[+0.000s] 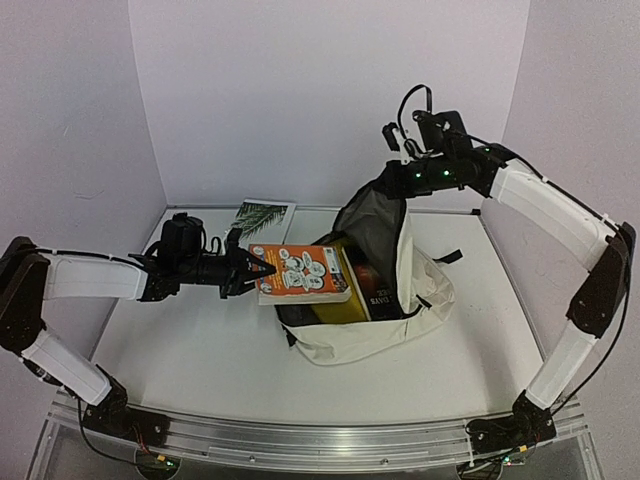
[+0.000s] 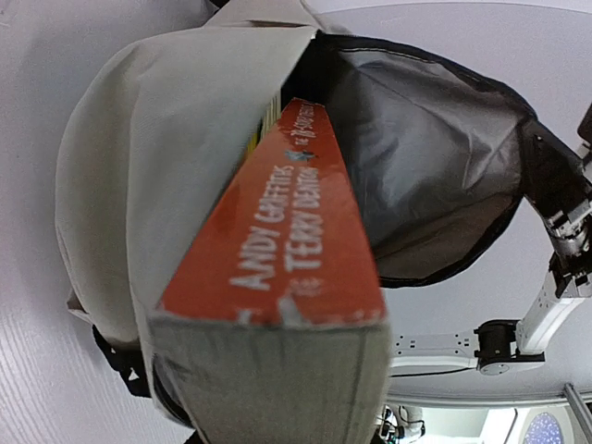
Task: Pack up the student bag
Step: Place the book in the student bag.
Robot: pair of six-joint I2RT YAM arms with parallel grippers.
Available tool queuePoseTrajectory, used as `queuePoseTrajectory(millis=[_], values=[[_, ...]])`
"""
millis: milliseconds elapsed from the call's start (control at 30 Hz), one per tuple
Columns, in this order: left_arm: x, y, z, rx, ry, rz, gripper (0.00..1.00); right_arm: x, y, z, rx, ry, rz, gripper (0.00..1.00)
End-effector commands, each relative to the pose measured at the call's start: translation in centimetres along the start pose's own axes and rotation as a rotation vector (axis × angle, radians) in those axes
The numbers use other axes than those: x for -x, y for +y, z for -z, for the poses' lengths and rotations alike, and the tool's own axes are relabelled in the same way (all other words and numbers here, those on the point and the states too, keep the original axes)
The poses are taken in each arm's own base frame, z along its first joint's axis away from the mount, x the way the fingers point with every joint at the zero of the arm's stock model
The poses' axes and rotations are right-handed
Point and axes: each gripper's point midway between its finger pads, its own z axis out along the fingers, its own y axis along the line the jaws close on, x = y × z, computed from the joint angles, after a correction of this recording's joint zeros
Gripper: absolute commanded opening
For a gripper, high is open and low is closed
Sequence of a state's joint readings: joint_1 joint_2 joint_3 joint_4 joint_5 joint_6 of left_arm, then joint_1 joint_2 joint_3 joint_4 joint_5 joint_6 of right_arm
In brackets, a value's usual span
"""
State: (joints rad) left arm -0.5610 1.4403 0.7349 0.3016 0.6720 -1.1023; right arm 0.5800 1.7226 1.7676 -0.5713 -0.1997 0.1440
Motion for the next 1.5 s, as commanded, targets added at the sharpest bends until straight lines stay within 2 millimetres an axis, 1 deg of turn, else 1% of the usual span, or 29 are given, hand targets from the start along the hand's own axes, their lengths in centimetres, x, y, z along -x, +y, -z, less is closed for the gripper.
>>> queuePoseTrajectory(millis=[0,33,100,167,233,367,500,567,633,700,767,833,933,967,1067,1133,1233,1333,1400,1433,1467], values=[[1.7,-4.8,-0.8,-0.165,-0.065,-0.084,0.0,6.3,1.7,5.5,0.066,-0.265,-0.084,0.0],[1.6,-5.1,-1.4,-0.187,-0.058,-0.074,0.0,6.4,1.8,5.8,0.07,-0.273,-0.095,0.0],[1.5,-5.5,-1.9,-0.218,-0.054,-0.064,0.0,6.4,1.7,6.0,0.07,-0.278,-0.102,0.0],[1.3,-5.5,-2.7,-0.225,-0.043,-0.052,0.0,6.4,1.8,5.9,0.071,-0.279,-0.106,0.0],[1.0,-6.1,-3.4,-0.241,-0.033,-0.06,0.0,6.4,1.7,5.8,0.066,-0.281,-0.108,0.0],[0.6,-7.5,-4.0,-0.274,-0.035,-0.076,0.0,6.2,1.5,5.2,0.049,-0.277,-0.11,0.0],[0.6,-8.2,-4.3,-0.296,-0.039,-0.086,0.0,6.2,1.5,4.9,0.05,-0.276,-0.109,0.0],[0.5,-9.1,-4.8,-0.318,-0.031,-0.1,0.0,6.4,1.6,4.8,0.052,-0.281,-0.108,0.0],[0.4,-9.2,-5.2,-0.32,-0.027,-0.105,0.0,6.5,1.7,4.8,0.056,-0.283,-0.108,0.0],[0.5,-8.9,-5.8,-0.312,-0.023,-0.101,0.0,6.6,1.8,4.9,0.06,-0.286,-0.11,0.0],[0.5,-8.2,-6.3,-0.294,-0.026,-0.092,0.0,6.7,1.9,5.0,0.062,-0.289,-0.112,0.0],[0.6,-6.6,-7.2,-0.25,-0.028,-0.067,0.0,7.0,2.0,5.4,0.066,-0.305,-0.122,0.0],[0.7,-4.9,-7.8,-0.216,-0.036,-0.037,0.0,7.6,2.1,6.1,0.069,-0.331,-0.134,0.0],[0.7,-3.9,-8.3,-0.193,-0.04,-0.019,0.0,8.0,2.3,6.7,0.08,-0.348,-0.139,0.0],[0.7,-2.7,-9.1,-0.172,-0.038,-0.001,0.0,8.6,3.0,7.4,0.113,-0.37,-0.148,0.0],[0.8,-2.6,-9.8,-0.163,-0.038,-0.003,0.0,9.0,3.5,7.9,0.133,-0.386,-0.153,0.0],[0.7,-2.4,-10.8,-0.148,-0.031,-0.005,0.0,9.3,3.8,8.1,0.111,-0.417,-0.166,0.0],[0.7,-2.9,-12.1,-0.155,-0.029,-0.013,0.0,9.1,4.1,7.7,0.077,-0.439,-0.183,0.0],[0.7,-2.8,-12.9,-0.148,-0.03,-0.021,0.0,9.1,4.3,7.6,0.051,-0.457,-0.193,0.0],[0.6,-2.7,-13.6,-0.135,-0.029,-0.031,0.0,9.0,5.0,7.5,0.059,-0.461,-0.196,0.0],[0.5,-2.8,-14.0,-0.125,-0.03,-0.041,0.0,9.1,4.8,7.5,0.043,-0.472,-0.204,0.0]])
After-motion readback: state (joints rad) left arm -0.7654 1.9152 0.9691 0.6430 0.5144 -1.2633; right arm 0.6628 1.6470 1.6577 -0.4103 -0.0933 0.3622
